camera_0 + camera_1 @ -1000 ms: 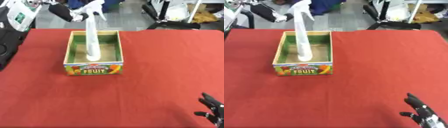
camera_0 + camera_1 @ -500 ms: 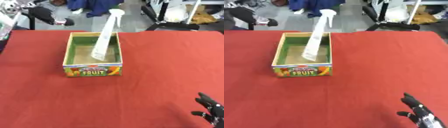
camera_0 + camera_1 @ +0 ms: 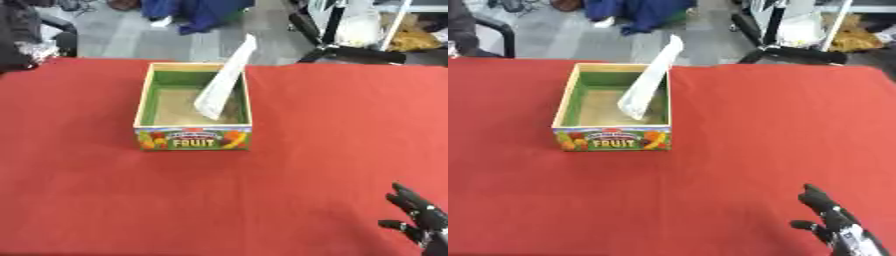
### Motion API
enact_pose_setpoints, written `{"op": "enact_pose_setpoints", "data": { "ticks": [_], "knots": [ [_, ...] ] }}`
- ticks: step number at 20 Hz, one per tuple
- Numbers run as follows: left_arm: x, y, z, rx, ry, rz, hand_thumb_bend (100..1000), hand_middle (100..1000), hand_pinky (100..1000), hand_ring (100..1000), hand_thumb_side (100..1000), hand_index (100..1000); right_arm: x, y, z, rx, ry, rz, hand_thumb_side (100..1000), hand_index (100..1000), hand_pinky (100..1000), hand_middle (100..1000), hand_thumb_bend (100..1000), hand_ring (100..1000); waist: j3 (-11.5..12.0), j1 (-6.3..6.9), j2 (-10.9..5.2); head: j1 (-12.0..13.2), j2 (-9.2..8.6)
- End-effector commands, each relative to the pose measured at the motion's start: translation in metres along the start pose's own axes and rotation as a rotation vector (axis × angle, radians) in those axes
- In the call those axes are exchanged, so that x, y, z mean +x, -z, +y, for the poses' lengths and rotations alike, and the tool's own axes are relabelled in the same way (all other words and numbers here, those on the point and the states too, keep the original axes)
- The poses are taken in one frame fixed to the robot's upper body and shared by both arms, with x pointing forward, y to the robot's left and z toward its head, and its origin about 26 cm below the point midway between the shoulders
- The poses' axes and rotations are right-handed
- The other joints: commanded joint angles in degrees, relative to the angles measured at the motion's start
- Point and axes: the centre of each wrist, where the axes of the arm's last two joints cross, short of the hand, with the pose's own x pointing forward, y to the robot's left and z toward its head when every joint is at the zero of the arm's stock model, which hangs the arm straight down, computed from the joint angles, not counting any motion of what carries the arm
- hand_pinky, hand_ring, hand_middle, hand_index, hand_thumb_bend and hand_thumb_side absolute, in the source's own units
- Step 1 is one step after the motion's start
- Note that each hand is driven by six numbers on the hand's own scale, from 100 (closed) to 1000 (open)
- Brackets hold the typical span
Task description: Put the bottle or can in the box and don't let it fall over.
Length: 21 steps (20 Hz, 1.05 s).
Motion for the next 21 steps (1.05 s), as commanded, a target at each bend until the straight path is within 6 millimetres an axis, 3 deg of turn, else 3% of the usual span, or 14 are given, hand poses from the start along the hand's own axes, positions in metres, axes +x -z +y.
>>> {"op": "enact_pose_setpoints", "data": {
  "ticks": [1,5,8,10,12,16,19,21],
  "knots": [
    [0.005,-0.022,-0.012,0.178,-0.129,0.062,439,596,722,708,662,805,0.003,-0.001,-0.002,-0.01,-0.013,-0.003,854,899,740,1000,100,1000,0.4,0.2,-1.0,0.0,-0.57],
    [0.008,-0.04,-0.037,0.268,-0.239,0.13,419,585,715,698,653,791,0.001,-0.002,-0.002,-0.016,-0.008,0.003,856,899,739,1000,100,1000,1.0,-0.01,-1.29,0.1,0.05],
    [0.023,-0.031,-0.03,0.37,-0.233,0.06,435,565,706,675,634,772,0.0,-0.005,-0.002,-0.018,-0.008,0.014,848,899,739,1000,100,1000,1.3,-0.02,-1.91,-0.2,1.49],
    [0.033,-0.014,-0.012,0.463,-0.165,-0.064,447,589,718,689,625,786,-0.002,-0.007,-0.003,-0.021,-0.007,0.023,848,899,739,1000,100,1000,1.6,0.11,-2.66,-0.5,2.4],
    [0.05,0.013,0.016,0.57,-0.083,-0.301,438,637,737,717,613,822,-0.004,-0.012,-0.003,-0.026,-0.008,0.04,853,899,740,1000,100,1000,2.2,0.23,-3.38,-0.9,2.84],
    [0.112,0.067,0.084,0.768,0.049,-0.841,447,725,797,764,654,855,-0.007,-0.02,-0.004,-0.033,-0.013,0.065,850,899,739,1000,100,1000,2.8,0.4,-4.54,-1.9,2.98],
    [0.159,0.085,0.117,0.87,0.112,-1.123,506,750,840,783,724,867,-0.009,-0.024,-0.003,-0.03,-0.014,0.077,852,899,739,1000,100,1000,2.9,0.39,-5.11,-2.0,2.98],
    [0.181,0.091,0.124,0.886,0.124,-1.232,549,752,856,788,728,869,-0.01,-0.026,-0.004,-0.032,-0.016,0.083,853,899,739,1000,100,1000,2.8,0.38,-5.36,-2.1,2.98]
  ]
}}
